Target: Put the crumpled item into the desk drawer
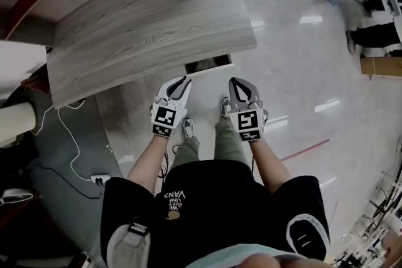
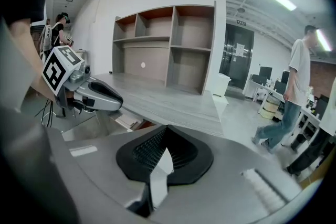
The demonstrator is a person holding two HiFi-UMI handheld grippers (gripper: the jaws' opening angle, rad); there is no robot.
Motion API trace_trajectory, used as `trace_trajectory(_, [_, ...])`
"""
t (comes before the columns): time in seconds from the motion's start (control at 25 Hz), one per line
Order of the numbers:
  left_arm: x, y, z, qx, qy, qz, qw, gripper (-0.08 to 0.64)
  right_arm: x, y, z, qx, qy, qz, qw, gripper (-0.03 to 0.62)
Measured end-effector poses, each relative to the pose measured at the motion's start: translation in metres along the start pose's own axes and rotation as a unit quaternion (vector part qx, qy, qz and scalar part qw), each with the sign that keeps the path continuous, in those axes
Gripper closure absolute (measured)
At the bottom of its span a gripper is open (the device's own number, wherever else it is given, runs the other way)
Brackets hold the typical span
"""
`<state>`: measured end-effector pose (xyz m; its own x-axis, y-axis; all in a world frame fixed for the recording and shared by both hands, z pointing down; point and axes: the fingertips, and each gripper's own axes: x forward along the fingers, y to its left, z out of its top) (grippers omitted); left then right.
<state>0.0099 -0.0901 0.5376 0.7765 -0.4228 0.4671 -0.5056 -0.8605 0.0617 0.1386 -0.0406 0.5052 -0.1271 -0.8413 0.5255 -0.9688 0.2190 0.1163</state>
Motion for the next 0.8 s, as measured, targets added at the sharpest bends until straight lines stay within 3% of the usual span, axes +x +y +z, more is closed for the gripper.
trace_trajectory(0.44, [-0.061, -0.025, 0.04, 0.024, -0.053, -0.019, 0.9981, 0.494, -0.052, 0.019, 0.028, 0.038, -0.046, -0.036, 0.998, 0.591])
trace_trajectory(0.8, [-0.104, -0.033, 0.062, 0.039, -0.08, -0.027, 0.9956, 0.506, -0.092, 0.049, 0.058, 0.053, -0.099, -0.043, 0.993, 0.591])
